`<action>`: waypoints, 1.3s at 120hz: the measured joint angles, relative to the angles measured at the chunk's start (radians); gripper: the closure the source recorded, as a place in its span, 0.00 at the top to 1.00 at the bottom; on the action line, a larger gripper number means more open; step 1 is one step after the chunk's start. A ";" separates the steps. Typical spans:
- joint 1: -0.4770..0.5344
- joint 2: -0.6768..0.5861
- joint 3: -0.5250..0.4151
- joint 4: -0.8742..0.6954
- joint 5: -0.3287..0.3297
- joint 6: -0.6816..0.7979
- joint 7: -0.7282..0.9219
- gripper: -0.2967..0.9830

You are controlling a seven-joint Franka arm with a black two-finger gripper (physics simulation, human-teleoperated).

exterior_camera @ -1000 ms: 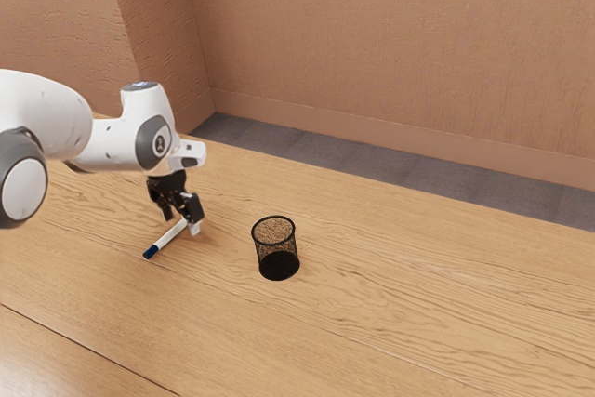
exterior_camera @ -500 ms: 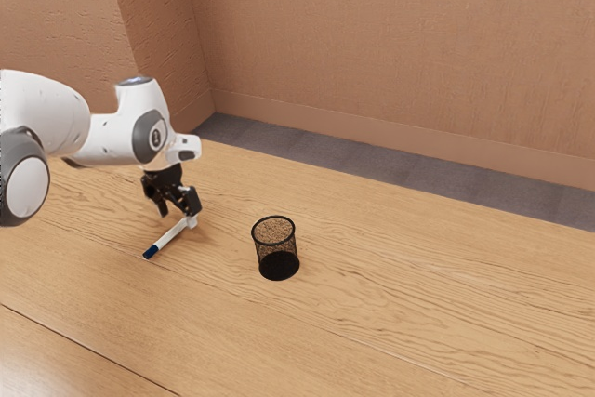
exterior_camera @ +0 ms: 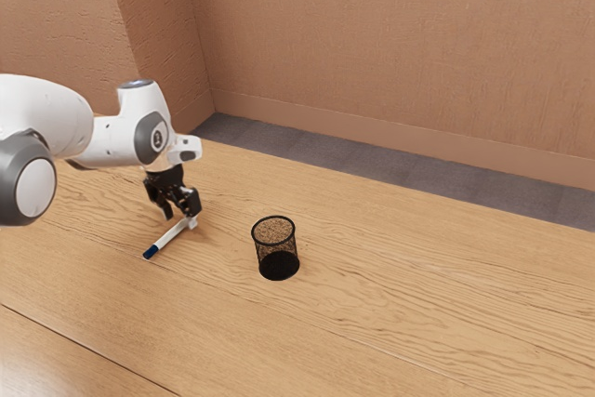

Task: Put the marker into the pen holder.

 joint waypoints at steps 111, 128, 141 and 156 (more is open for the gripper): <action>-0.017 -0.111 -0.008 0.008 0.013 -0.043 -0.011 0.20; -0.133 -0.488 -0.005 -0.160 -0.067 -0.119 0.028 0.19; -0.156 -0.639 0.000 -0.384 -0.290 -0.098 0.132 0.19; -0.171 -0.621 -0.002 -0.431 -0.551 -0.046 0.303 0.19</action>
